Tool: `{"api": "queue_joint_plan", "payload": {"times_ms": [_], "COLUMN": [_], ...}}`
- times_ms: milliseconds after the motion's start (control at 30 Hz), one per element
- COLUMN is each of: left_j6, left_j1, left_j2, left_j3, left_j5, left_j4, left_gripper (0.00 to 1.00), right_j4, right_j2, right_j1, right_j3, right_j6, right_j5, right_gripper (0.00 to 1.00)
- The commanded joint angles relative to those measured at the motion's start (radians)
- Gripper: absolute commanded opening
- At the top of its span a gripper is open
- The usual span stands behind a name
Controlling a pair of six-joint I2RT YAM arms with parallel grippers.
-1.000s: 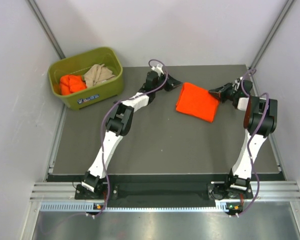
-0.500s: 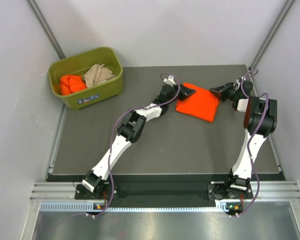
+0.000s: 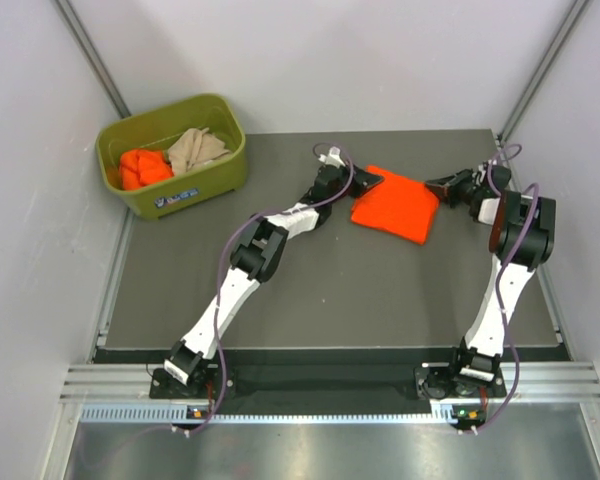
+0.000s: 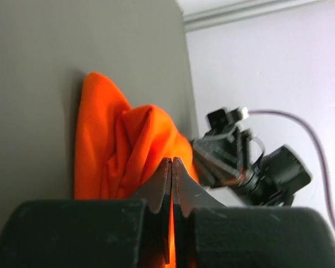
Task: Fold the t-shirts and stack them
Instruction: Fold the tshirt
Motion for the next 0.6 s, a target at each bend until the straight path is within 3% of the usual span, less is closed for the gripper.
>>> {"api": "queue_joint_plan", "payload": {"times_ms": [0,233,400,567], "left_j6": [0.092,0.202,0.15,0.019], "left_j1": [0.023,0.034,0.042,0.023], "left_j2": [-0.142,-0.323,-0.36,-0.358], "left_j3": [-0.084,-0.184,-0.231,-0.351], "left_j5": [0.096,0.189,0.224,0.254], "left_j4": [-0.089,-0.196,-0.181,-0.04], "left_gripper": [0.0,0.0,0.0,0.0], "right_j4": [-0.106,-0.473,-0.467,-0.44], "right_j2": [-0.021,-0.255,-0.389,-0.387], "right_j1": [-0.019,-0.016,0.036,0.087], "right_j3": [0.077,0.114,-0.027,-0.141], "right_j6": [-0.09,-0.357,-0.353,-0.362], "right_j5": [-0.002,0.001,-0.036,-0.103], "right_gripper": [0.15,0.24,0.24,0.17]}}
